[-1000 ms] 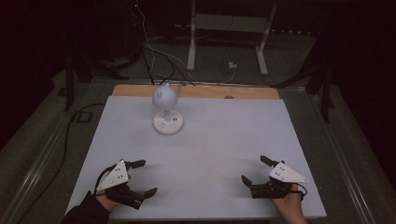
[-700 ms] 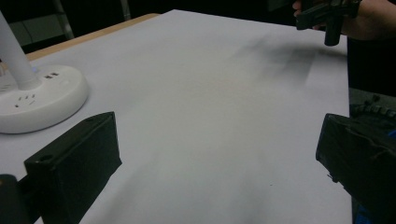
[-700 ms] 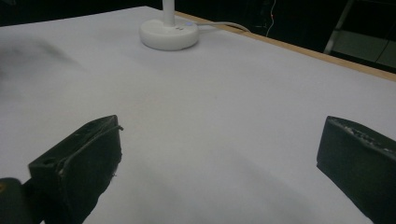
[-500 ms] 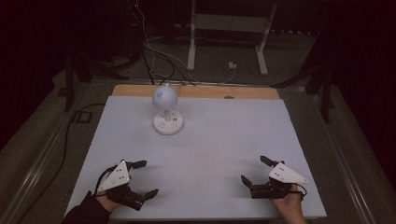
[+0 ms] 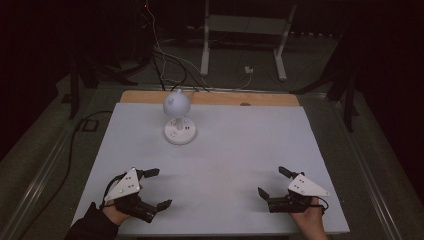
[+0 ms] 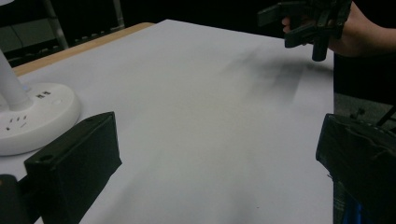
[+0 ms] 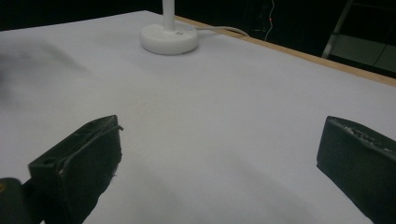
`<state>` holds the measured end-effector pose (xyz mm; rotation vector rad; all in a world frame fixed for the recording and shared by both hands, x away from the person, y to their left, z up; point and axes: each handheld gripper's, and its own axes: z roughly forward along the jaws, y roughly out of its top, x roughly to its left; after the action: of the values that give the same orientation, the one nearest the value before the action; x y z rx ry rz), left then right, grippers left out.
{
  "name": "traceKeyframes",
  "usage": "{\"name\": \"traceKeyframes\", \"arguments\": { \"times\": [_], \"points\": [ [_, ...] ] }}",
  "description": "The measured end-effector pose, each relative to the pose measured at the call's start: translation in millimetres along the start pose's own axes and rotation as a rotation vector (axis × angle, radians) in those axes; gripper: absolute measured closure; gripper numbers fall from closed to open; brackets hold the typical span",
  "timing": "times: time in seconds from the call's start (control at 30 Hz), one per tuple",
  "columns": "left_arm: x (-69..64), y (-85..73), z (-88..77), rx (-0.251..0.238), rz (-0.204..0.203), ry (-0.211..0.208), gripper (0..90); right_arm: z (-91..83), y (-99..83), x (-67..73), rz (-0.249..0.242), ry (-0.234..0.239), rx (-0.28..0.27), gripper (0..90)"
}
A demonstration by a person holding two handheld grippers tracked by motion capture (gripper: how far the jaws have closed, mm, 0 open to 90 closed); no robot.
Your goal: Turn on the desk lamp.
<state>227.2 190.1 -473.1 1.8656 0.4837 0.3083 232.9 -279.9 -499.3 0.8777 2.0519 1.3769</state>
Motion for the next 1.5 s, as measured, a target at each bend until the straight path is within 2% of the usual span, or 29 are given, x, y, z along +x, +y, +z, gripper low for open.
{"name": "traceKeyframes", "arguments": {
  "times": [0.17, 0.27, 0.4, 1.03, 1.13, 1.33, 1.5],
  "points": [
    [0.8, 7.0, 2.0, -0.010, -0.007, -0.004, 0.2, -0.8, 0.1, 0.3, 0.001, -0.002, -0.001, 0.0],
    [3.4, 12.9, 3.8, -0.017, -0.033, -0.012, 0.2, -1.6, 0.2, 0.1, 0.003, -0.009, -0.007, 0.0],
    [5.7, 18.1, 5.6, -0.024, -0.043, -0.012, 0.2, -2.1, 0.4, -0.2, 0.004, -0.011, -0.008, 0.0],
    [22.9, 41.9, 30.0, -0.019, -0.065, 0.058, 0.2, -2.8, 0.0, -0.8, 0.004, -0.012, -0.007, 0.0],
    [23.8, 43.8, 33.2, -0.017, -0.060, 0.059, 0.2, -2.9, 0.2, -1.0, 0.000, -0.013, -0.010, 0.0],
    [27.3, 49.4, 42.7, -0.022, -0.052, 0.106, 0.2, -3.9, 0.4, -1.4, 0.000, -0.021, -0.015, 0.0],
    [30.8, 54.1, 48.7, -0.021, -0.057, 0.112, 0.2, -3.4, 0.1, -1.2, -0.006, -0.025, -0.013, 0.0]
  ]
}}
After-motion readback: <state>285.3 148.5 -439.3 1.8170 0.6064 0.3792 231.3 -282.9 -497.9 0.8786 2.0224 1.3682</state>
